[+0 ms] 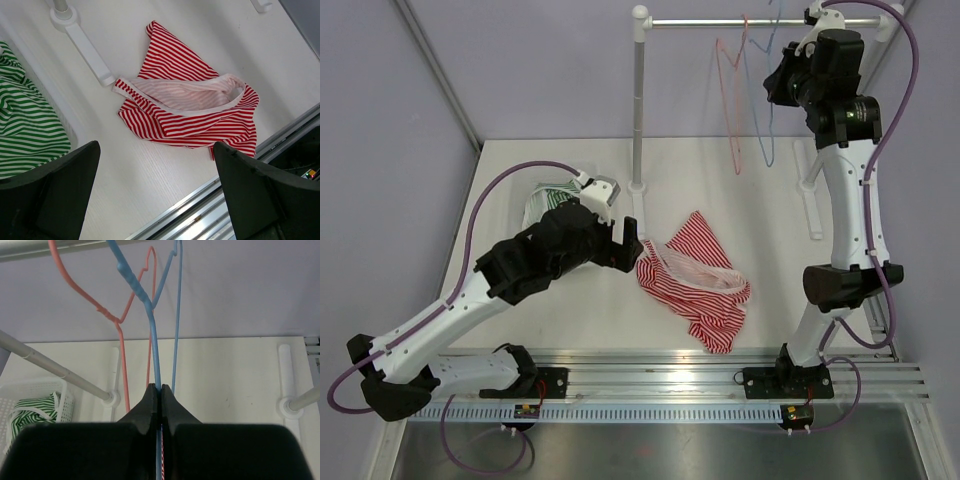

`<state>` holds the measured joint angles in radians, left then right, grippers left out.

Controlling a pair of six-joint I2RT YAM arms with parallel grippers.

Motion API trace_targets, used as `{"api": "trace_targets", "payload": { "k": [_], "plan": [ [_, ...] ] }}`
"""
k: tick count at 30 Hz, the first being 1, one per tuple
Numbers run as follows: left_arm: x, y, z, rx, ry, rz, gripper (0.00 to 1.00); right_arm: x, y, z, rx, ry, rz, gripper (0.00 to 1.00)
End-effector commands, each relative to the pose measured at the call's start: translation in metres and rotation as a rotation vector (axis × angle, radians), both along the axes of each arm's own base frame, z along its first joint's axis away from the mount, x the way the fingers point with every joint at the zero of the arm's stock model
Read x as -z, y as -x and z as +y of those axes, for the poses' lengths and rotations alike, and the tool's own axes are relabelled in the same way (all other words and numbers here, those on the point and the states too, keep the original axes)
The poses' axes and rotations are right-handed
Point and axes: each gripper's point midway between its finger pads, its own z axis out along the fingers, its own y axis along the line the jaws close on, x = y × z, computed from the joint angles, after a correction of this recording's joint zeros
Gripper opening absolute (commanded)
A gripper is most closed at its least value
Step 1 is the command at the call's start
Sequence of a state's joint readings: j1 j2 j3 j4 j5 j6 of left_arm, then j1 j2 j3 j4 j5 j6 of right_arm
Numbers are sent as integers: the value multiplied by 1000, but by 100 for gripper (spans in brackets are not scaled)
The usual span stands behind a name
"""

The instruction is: Remove the tank top from the hanger

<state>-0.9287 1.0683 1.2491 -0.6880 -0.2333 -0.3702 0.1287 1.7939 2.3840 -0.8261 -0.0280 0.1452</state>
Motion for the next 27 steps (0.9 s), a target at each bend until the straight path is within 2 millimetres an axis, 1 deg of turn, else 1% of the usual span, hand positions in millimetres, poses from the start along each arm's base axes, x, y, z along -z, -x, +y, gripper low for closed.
{"api": "trace_targets", "payload": {
  "k": [1, 4, 6, 8, 9, 10, 11, 12, 13, 14, 15, 16, 17, 18, 19, 20, 21, 22, 23, 24, 25, 26, 27],
  "plan": [
    [-5, 0, 3, -13, 18, -27, 99, -4, -3, 0, -22, 13, 2, 0],
    [-5, 1, 1, -10, 27, -27, 99, 2, -7, 2, -25, 6, 13, 0],
    [-3, 0, -2, -7, 27, -22, 99, 7, -8, 3, -26, 2, 23, 3],
    [0, 1, -6, 2, 21, -16, 99, 6, -6, 3, -30, 2, 20, 6],
    [2, 1, -9, 6, 21, -16, 99, 7, -5, 2, -25, 2, 24, 20],
    [3, 1, -11, 10, 21, -13, 99, 2, -1, 1, -19, 4, 13, 26],
    [3, -1, -15, 17, 31, -20, 99, 0, 1, -1, -16, 7, 7, 30],
    [8, 0, -20, 31, 28, -13, 99, 0, 2, -2, -10, 10, 5, 39],
    [10, -1, -25, 41, 31, -13, 99, -7, 8, -5, 4, 13, -9, 43],
    [6, -3, -32, 52, 55, -28, 99, -10, 12, -7, 7, 21, -17, 48],
    [11, -1, -41, 85, 61, -25, 99, -11, 15, -9, 11, 23, -17, 55],
    [18, -2, -50, 103, 56, -23, 99, -20, 25, -12, 23, 26, -37, 65],
    [16, -5, -59, 114, 73, -43, 99, -24, 30, -13, 24, 31, -43, 66],
    [21, -4, -69, 135, 66, -45, 99, -23, 35, -14, 23, 36, -37, 68],
    [24, -5, -75, 143, 64, -52, 99, -34, 49, -22, 60, 42, -63, 70],
    [35, -10, -87, 153, 39, -51, 99, -37, 57, -25, 70, 47, -67, 73],
    [40, -8, -97, 174, 29, -54, 99, -30, 62, -30, 95, 55, -49, 78],
    [44, -8, -103, 185, 19, -60, 99, -44, 82, -34, 105, 51, -86, 95],
    [59, -11, -115, 199, -13, -56, 99, -44, 92, -36, 112, 47, -91, 99],
    [64, -10, -123, 212, -26, -56, 99, -31, 96, -38, 115, 50, -65, 100],
    [69, -12, -131, 221, -36, -54, 99, -45, 121, -40, 114, 38, -110, 99],
    [88, -15, -140, 227, -75, -31, 99, -46, 130, -40, 113, 19, -120, 100],
    [95, -14, -147, 238, -91, -22, 99, -27, 134, -38, 108, 16, -82, 99]
  ]
}}
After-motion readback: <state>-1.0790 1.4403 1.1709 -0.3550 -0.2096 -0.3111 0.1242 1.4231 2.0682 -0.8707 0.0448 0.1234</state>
